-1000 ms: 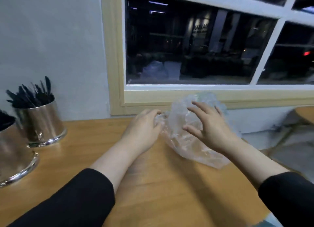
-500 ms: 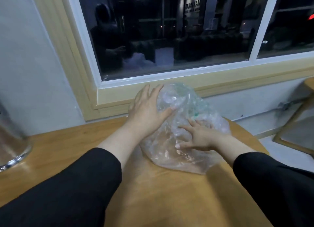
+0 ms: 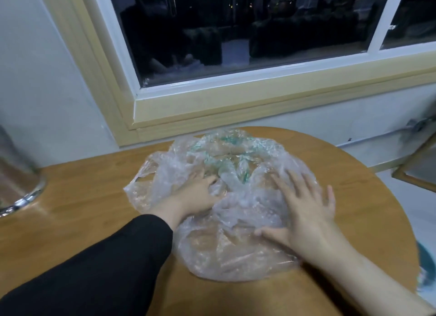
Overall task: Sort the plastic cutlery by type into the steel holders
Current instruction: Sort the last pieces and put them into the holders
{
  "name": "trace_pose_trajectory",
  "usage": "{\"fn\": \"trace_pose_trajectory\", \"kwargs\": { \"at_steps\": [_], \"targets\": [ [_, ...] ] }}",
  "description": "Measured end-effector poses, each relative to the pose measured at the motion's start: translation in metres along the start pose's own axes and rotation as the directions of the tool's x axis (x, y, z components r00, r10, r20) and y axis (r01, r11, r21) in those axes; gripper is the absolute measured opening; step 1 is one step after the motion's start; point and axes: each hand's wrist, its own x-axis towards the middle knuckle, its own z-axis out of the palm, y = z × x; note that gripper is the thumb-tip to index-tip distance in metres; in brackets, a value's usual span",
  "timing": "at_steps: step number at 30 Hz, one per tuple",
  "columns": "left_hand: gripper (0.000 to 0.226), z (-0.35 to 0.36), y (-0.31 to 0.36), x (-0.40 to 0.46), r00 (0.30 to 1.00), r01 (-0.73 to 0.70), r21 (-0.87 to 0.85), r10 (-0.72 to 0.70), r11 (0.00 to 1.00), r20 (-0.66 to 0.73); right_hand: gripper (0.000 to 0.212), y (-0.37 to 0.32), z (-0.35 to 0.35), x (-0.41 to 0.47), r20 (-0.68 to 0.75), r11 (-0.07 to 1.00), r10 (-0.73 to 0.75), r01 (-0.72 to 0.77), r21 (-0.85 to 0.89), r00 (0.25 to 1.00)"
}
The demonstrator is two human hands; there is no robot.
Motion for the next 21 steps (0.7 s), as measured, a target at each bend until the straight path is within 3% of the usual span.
{"fn": "trace_pose_trajectory", "kwargs": {
  "at_steps": [1,3,5,7,9,10,11,13,15,18,21],
  "targets": [
    [0.084,0.006,-0.003,-0.006,0.999,-0.014,-0.041,0.013,0.999,-0.033,0.127,0.005,0.002,-0.003,0.099,0.993,0.087,-0.094,0.068,0.991],
    [0.079,0.016,0.0,-0.019,0.997,-0.046,-0.256,0.029,0.966,-0.069,0.129,0.006,0.008,-0.007,0.21,0.967,0.081,-0.128,0.221,0.974],
    [0.079,0.021,0.014,-0.036,0.997,-0.056,-0.62,0.006,0.783,-0.083,0.128,-0.008,0.009,-0.01,0.202,0.885,0.012,-0.104,0.453,0.979],
    [0.069,0.015,0.036,-0.056,0.995,-0.067,-0.845,-0.022,0.531,-0.093,0.131,-0.028,0.007,-0.013,0.219,0.773,0.003,-0.141,0.619,0.976],
    [0.094,0.009,0.054,-0.076,0.998,-0.029,-0.943,-0.048,0.331,-0.047,0.124,-0.048,0.006,-0.017,0.212,0.702,-0.013,-0.142,0.698,0.977],
    [0.103,0.005,0.06,-0.086,0.999,-0.015,-0.957,-0.037,0.29,-0.027,0.116,-0.056,0.005,-0.017,0.199,0.669,-0.035,-0.125,0.733,0.979],
    [0.097,0.002,0.065,-0.097,0.999,-0.014,-0.964,-0.025,0.266,-0.021,0.104,-0.062,0.007,-0.018,0.186,0.649,-0.048,-0.111,0.752,0.981],
    [0.058,-0.002,0.069,-0.114,0.999,-0.003,-0.967,-0.04,0.253,-0.013,0.079,-0.073,0.005,-0.02,0.178,0.661,-0.024,-0.118,0.741,0.984],
    [0.038,-0.006,0.072,-0.126,0.998,-0.025,-0.953,-0.041,0.304,-0.039,0.063,-0.083,0.0,-0.021,0.142,0.615,-0.01,-0.106,0.782,0.99],
    [0.025,-0.019,0.072,-0.147,0.975,-0.219,-0.849,0.067,0.481,-0.213,0.045,-0.098,-0.009,-0.025,-0.037,0.56,0.011,0.024,0.828,0.999],
    [0.03,-0.038,0.058,-0.166,0.904,-0.309,-0.631,0.014,0.711,-0.427,0.035,-0.113,-0.022,-0.025,-0.14,0.663,0.026,0.087,0.744,0.99]
  ]
}}
